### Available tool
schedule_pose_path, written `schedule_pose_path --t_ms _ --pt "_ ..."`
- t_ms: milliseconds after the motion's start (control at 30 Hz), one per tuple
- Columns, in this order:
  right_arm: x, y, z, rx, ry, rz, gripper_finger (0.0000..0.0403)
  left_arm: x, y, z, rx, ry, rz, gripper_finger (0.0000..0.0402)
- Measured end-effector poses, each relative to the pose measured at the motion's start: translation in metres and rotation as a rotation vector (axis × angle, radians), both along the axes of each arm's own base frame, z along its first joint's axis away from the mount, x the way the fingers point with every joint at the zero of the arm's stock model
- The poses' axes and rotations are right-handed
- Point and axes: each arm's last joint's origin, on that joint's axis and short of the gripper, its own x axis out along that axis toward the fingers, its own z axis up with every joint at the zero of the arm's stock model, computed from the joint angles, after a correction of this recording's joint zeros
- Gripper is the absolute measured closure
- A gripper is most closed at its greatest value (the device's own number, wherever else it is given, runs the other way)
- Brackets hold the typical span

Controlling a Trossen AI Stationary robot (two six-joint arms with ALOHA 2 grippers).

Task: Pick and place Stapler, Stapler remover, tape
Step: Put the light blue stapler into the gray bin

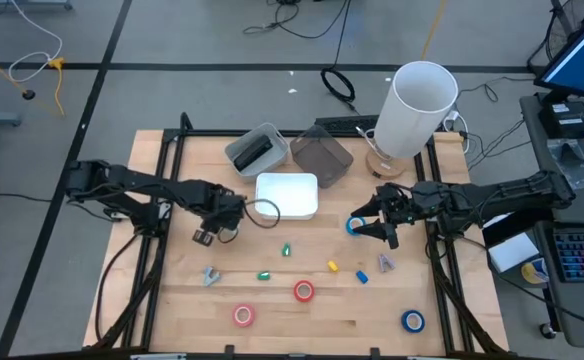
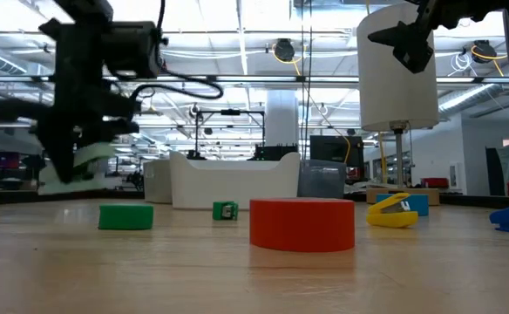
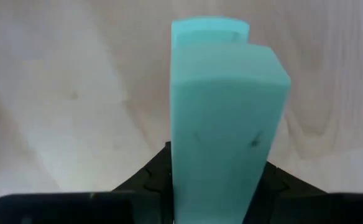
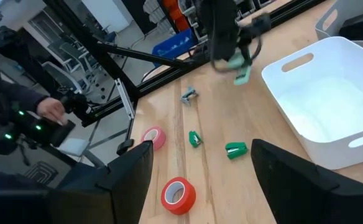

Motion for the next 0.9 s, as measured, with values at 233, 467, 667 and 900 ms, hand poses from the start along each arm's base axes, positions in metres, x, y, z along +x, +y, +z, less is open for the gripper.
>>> schedule_pose_path --t_ms 233,467,667,900 --pt "0.0 0.0 0.0 -0.006 -0.001 0.004 0.014 0.01 0.011 0.057 -0.003 -0.187 0.248 0.0282" --pt "0.0 0.0 0.0 -0.003 0.0 0.005 0.014 0.025 0.03 0.124 0.074 -0.476 0.492 0.0282" --pt "0.0 0.001 0.0 0.014 0.003 0.052 0.014 0.038 0.047 0.161 0.101 -0.718 0.679 0.0282" --pt "0.0 0.002 0.0 0.014 0.003 0.054 0.014 0.042 0.05 0.169 0.123 -0.808 0.781 0.0282"
